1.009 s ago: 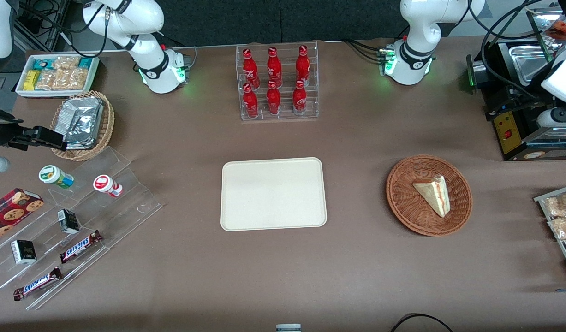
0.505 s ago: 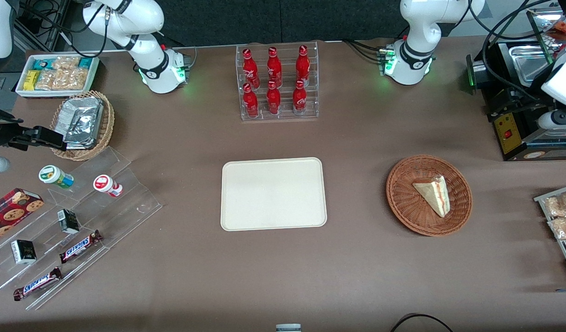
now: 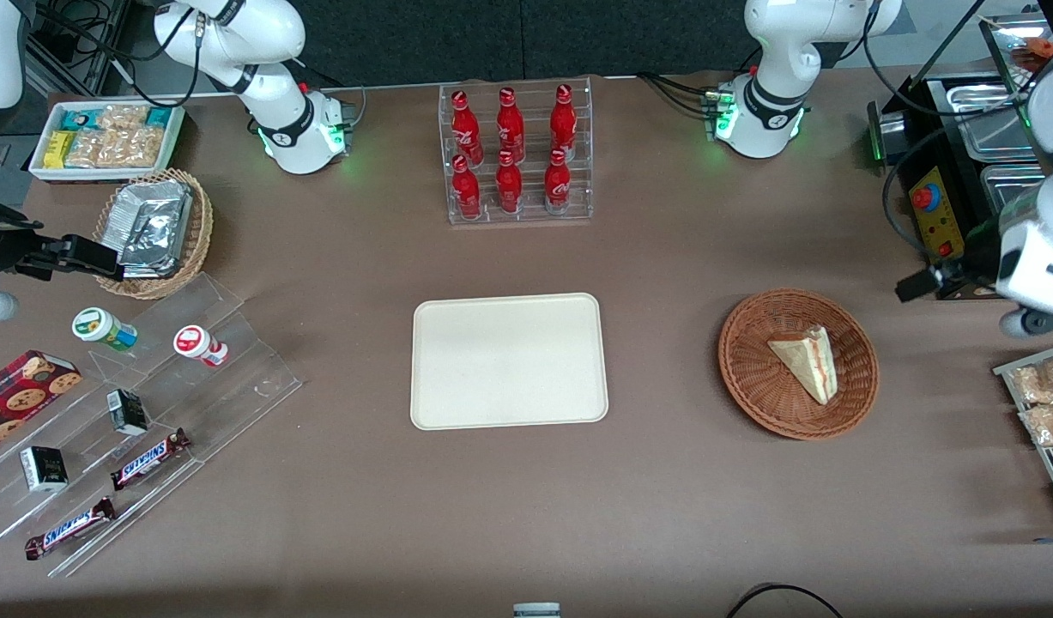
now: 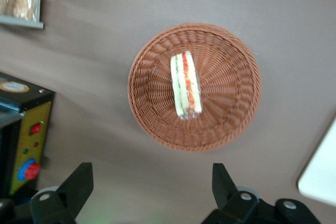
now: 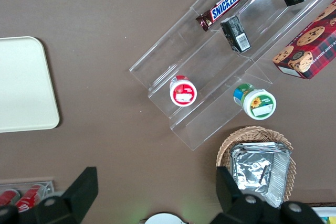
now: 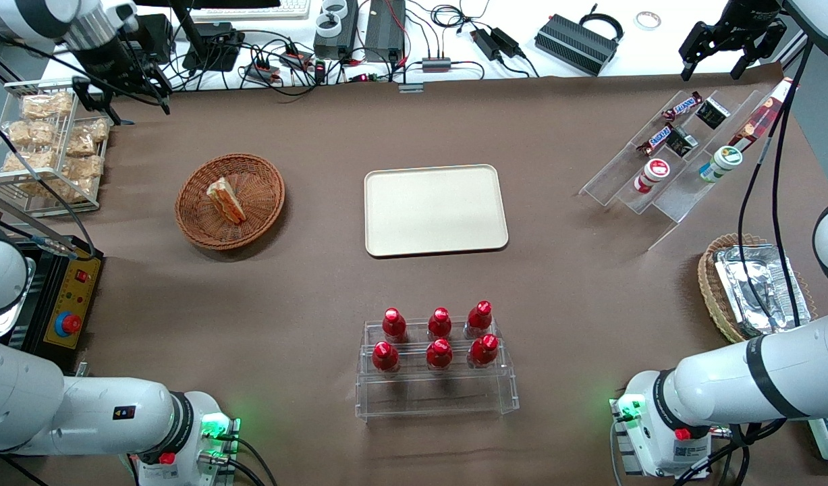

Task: Place sandwich from basket to tray
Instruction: 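Move the left gripper over the sandwich in the wicker basket, then lower the left gripper onto the wrapped sandwich and close on it, then lift the sandwich and carry it with the left gripper over the tray, then lower the sandwich onto the tray and open the left gripper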

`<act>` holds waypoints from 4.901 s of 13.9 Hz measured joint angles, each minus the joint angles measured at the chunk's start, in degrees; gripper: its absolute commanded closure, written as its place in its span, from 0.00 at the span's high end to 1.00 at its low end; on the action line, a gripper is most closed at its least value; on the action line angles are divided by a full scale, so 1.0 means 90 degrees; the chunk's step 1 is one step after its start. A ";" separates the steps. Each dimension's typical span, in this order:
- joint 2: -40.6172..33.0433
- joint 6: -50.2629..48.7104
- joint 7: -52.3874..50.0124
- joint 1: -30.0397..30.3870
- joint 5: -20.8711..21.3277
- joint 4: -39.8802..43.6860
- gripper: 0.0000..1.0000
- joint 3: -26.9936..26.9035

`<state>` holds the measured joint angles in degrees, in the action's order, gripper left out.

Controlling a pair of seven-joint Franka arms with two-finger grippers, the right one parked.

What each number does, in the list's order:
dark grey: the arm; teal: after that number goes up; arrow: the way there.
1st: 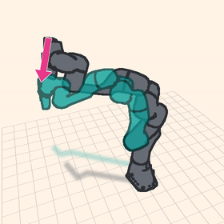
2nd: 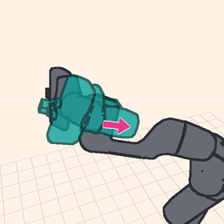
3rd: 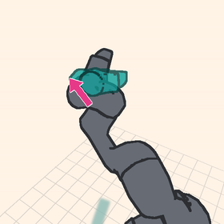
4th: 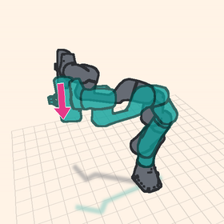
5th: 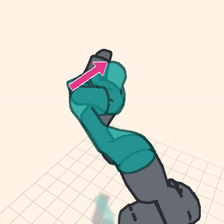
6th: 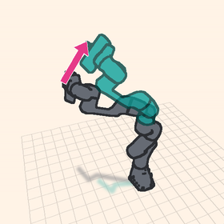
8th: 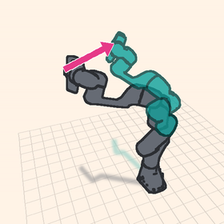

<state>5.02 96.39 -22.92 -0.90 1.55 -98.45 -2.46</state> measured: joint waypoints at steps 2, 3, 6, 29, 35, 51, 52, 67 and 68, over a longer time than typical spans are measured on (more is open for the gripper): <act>0.0114 0.0403 -0.0726 0.0037 -0.0001 -0.0348 1.00 -0.0002; 0.0178 0.0633 -0.1004 0.0034 -0.0003 -0.0477 1.00 0.0004; 0.0328 0.1492 -0.1640 0.0022 -0.0010 -0.0888 1.00 0.0049; 0.1117 0.4938 -0.2556 -0.0354 -0.0004 -0.3086 0.00 0.0069; 0.1097 0.4749 -0.2556 -0.0512 -0.0004 -0.2987 0.00 0.0089; 0.2068 0.1799 -0.3192 -0.1379 0.0652 0.0444 0.00 0.3075; 0.2291 0.1815 -0.3463 -0.1674 0.0889 0.0615 0.00 0.3080; 0.4531 0.2843 -0.4970 -0.3021 0.2577 0.1794 0.09 0.3016; 0.4598 0.2863 -0.4987 -0.3023 0.2621 0.1853 0.59 0.3016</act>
<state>46.41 122.15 -67.81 -28.10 25.14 -81.78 24.69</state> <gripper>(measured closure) 0.855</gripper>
